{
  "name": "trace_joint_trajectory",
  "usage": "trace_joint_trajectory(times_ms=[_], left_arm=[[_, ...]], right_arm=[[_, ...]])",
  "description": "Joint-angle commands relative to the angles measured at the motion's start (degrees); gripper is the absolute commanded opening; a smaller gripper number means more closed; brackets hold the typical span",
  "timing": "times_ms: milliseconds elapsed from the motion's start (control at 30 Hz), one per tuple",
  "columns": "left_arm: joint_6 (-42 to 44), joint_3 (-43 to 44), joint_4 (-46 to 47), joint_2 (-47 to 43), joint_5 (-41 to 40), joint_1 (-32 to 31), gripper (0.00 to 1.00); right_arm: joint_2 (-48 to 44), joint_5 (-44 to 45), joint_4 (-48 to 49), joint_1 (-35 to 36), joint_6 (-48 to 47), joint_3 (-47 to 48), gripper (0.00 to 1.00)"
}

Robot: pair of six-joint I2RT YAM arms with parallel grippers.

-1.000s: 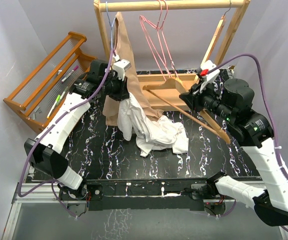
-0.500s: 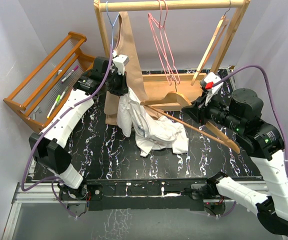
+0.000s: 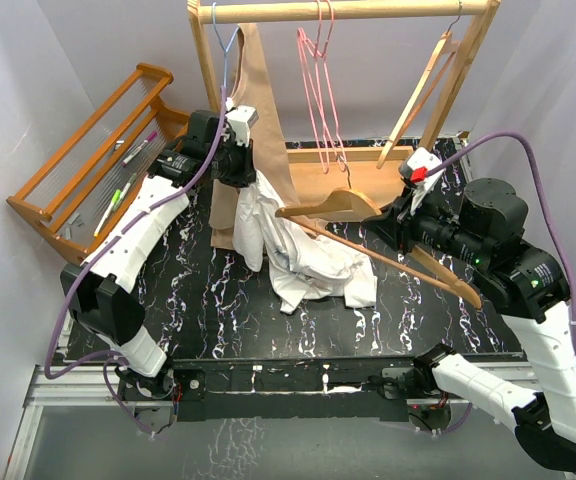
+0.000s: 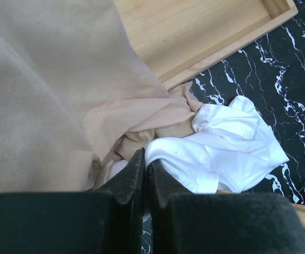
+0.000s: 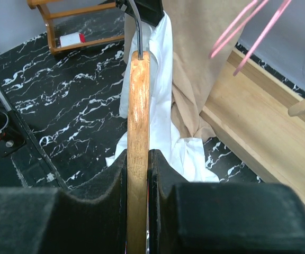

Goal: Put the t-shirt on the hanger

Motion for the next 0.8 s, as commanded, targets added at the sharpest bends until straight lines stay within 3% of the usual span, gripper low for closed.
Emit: trace_joint_trajectory(times_ms=[0,500,767], left_arm=[[-0.1,3.0,0.4,-0.2,1.0,0.3,0.0],[-0.4,5.7,-4.3,-0.3,6.6,0.3,0.0],[0.6,6.6,-6.3,0.1,9.4,0.2,0.0]], right_arm=[[-0.6,-0.9,8.6,0.0,0.8,-1.2,0.08],[-3.6,8.5,17.4,0.0,0.4,-7.8,0.08],[-3.3,7.6,18.3,0.0,0.0,-8.3,0.08]])
